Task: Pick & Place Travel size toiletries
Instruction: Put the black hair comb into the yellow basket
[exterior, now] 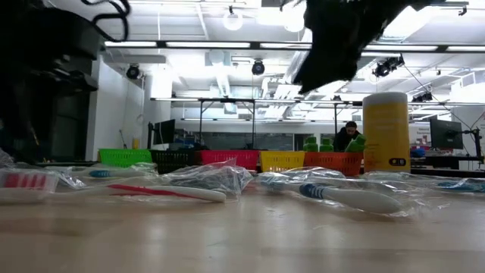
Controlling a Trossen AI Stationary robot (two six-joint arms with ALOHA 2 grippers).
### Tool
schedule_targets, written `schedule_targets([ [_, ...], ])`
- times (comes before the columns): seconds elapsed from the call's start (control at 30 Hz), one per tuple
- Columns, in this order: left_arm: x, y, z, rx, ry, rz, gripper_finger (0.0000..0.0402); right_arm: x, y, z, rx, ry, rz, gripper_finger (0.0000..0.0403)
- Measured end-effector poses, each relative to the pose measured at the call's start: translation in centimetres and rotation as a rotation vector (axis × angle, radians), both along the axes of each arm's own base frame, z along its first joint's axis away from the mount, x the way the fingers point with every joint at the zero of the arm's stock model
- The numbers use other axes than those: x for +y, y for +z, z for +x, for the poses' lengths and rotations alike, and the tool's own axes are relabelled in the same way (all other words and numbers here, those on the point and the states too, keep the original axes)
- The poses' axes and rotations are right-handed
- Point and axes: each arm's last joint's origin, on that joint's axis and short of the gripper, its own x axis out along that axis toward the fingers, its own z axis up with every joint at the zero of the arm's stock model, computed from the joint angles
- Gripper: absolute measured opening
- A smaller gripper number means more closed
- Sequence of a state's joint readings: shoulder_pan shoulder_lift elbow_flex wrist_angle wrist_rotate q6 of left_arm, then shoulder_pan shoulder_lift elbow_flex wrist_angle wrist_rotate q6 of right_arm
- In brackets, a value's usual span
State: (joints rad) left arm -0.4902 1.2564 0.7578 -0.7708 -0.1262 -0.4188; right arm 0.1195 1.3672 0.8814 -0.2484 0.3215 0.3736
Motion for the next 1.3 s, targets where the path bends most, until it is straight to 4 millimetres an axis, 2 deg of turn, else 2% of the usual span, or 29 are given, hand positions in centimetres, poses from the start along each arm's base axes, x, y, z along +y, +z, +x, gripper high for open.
schedule_targets([
  [0.23,-1.6,0.2,-0.2,-0.042,-0.101,-0.052,0.0245,2.8,0.6,0.2,-0.104,0.01,-0.067,0.0235],
  [0.37,-2.6,0.1,-0.4,-0.064,-0.156,-0.062,0.0283,4.1,0.6,0.3,-0.132,0.027,-0.081,0.0235],
  [0.77,-4.1,-1.7,0.5,0.012,-0.211,-0.05,0.0289,6.6,-1.3,0.9,-0.096,0.097,-0.099,0.0235],
  [0.97,-4.8,-2.7,1.6,0.052,-0.28,-0.001,0.0289,6.6,-1.6,1.1,-0.089,0.099,-0.103,0.0235],
  [1.3,-5.0,-4.6,1.7,0.176,-0.283,0.036,0.0289,6.6,-1.5,1.1,-0.101,0.097,-0.095,0.0235],
])
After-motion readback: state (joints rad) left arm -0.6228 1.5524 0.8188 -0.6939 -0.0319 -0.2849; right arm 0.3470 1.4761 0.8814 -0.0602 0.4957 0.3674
